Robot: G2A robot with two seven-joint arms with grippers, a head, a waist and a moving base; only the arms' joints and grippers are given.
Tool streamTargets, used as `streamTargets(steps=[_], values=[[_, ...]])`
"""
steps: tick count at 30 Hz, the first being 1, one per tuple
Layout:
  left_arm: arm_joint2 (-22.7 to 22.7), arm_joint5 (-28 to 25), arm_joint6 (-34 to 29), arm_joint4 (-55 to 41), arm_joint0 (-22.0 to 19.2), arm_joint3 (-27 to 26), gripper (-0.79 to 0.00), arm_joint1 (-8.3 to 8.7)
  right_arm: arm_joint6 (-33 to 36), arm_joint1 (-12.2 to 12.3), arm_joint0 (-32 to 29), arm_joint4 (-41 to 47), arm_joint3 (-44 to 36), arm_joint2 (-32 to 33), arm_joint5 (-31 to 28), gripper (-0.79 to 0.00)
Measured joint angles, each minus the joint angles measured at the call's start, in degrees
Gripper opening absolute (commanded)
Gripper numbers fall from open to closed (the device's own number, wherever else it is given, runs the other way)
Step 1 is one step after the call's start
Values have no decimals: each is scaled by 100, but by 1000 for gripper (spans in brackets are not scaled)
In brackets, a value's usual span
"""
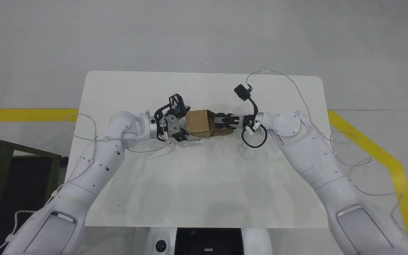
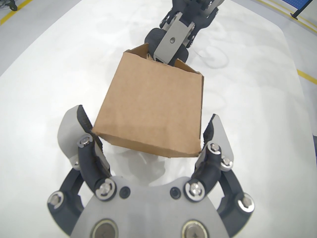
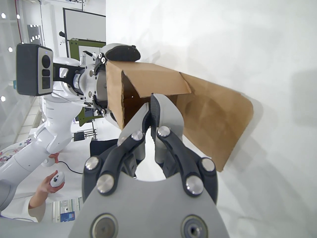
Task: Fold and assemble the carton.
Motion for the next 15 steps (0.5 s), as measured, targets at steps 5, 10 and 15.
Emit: streamTargets(steps=[5,10,15], values=[[22,-23,23,15,-22,59,0,-20,225,-61,90,52,160,-110,-127,-785],[39,-38,1,-12,-16,71,0,-37,370,-119,70,96,175,-233,-189,-785],[49,-32,-29,-40,-9,53,0,-51,376,-140,57,66,197,-254,-269,-785]])
